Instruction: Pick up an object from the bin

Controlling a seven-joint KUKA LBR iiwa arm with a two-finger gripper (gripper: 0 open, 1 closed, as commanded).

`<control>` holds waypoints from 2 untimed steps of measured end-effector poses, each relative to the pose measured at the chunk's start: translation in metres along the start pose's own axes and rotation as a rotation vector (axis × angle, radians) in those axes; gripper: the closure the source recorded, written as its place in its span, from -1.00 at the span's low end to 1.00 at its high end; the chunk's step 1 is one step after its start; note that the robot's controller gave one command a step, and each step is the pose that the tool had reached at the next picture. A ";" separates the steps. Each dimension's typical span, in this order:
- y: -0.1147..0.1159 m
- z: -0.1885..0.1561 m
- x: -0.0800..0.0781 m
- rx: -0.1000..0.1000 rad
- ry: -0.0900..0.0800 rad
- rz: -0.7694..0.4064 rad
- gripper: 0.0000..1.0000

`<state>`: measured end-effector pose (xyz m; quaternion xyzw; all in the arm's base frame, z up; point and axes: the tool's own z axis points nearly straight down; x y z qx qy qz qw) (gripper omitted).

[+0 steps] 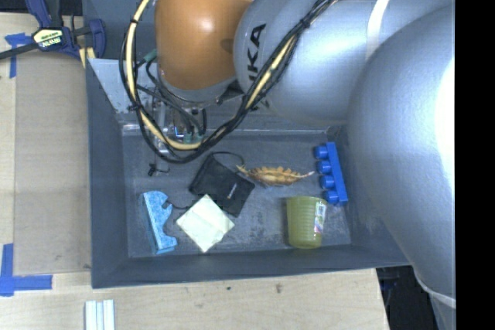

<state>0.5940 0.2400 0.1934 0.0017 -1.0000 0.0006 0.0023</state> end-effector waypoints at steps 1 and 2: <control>-0.001 -0.005 -0.001 -0.003 -0.007 0.003 -1.00; -0.002 -0.005 -0.001 -0.003 -0.006 -0.008 -1.00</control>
Offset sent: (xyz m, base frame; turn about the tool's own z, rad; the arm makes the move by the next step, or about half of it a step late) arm -0.0178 -0.0644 -0.0271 -0.4942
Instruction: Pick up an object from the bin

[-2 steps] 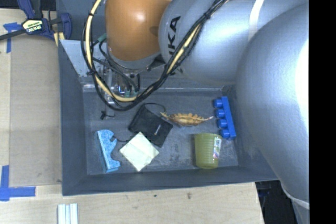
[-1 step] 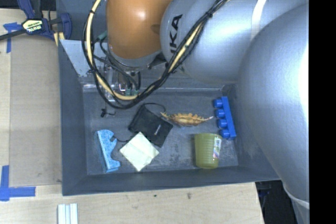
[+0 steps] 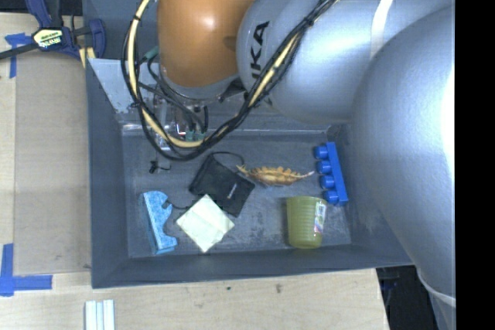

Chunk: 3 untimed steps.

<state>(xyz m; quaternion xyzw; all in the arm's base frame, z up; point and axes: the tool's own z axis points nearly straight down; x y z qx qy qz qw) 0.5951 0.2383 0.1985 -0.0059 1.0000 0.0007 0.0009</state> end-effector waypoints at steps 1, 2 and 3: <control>-0.015 0.036 -0.016 -0.001 -0.005 -0.063 -1.00; -0.039 0.039 0.018 0.001 0.000 -0.208 -1.00; -0.066 0.039 0.019 -0.001 -0.006 -0.365 -1.00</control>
Offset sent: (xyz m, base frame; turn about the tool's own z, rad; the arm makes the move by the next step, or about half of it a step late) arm -0.0594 -0.0628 -0.0288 -0.3808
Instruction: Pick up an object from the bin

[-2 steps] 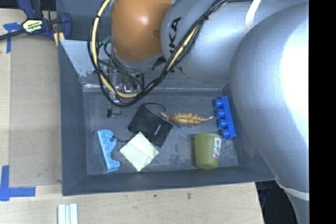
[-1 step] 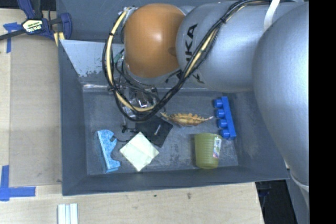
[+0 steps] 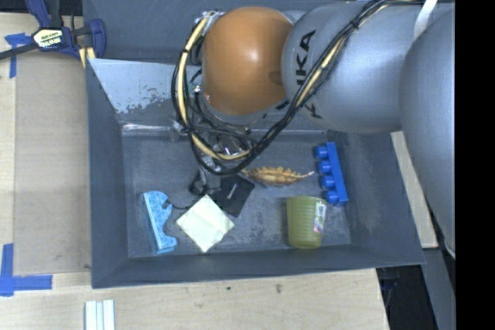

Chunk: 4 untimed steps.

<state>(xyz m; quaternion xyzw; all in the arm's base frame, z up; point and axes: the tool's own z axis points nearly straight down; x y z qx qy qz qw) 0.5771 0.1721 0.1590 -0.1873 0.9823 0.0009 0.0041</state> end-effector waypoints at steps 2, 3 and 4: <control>-0.048 0.039 0.031 -0.001 -0.002 0.084 -1.00; -0.083 0.048 0.041 0.003 0.002 0.039 -1.00; -0.066 0.063 0.033 0.001 0.000 -0.147 -1.00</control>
Offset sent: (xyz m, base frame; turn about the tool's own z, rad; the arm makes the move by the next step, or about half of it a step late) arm -0.0133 -0.0856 -0.0512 0.0469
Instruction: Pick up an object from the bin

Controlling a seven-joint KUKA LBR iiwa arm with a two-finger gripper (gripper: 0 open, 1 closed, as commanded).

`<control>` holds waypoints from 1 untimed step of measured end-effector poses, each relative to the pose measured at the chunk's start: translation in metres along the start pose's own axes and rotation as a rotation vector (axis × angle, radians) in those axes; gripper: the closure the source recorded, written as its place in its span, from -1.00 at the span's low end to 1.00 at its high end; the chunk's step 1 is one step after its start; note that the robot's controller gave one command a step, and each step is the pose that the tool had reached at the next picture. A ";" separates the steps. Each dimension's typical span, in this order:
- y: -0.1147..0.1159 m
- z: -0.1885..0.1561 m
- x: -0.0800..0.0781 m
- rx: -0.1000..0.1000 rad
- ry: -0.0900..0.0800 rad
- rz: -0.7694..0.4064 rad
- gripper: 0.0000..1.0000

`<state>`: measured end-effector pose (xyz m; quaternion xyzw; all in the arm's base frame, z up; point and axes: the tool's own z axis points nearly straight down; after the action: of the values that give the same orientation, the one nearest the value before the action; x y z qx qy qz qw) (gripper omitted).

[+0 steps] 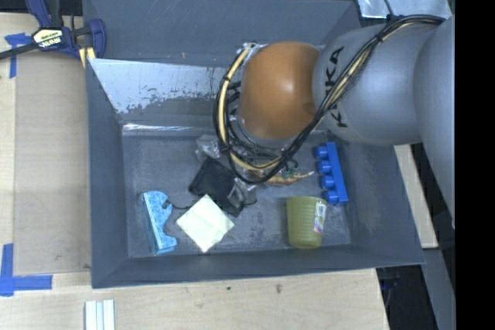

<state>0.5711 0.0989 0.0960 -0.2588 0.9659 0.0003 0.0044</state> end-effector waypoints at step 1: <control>0.009 0.007 -0.002 -0.001 0.002 -0.190 -1.00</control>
Offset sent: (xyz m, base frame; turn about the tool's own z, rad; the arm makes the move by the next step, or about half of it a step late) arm -0.0132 0.0313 -0.0260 -0.5364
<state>0.5682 0.1079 0.0886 -0.3491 0.9371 0.0001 0.0031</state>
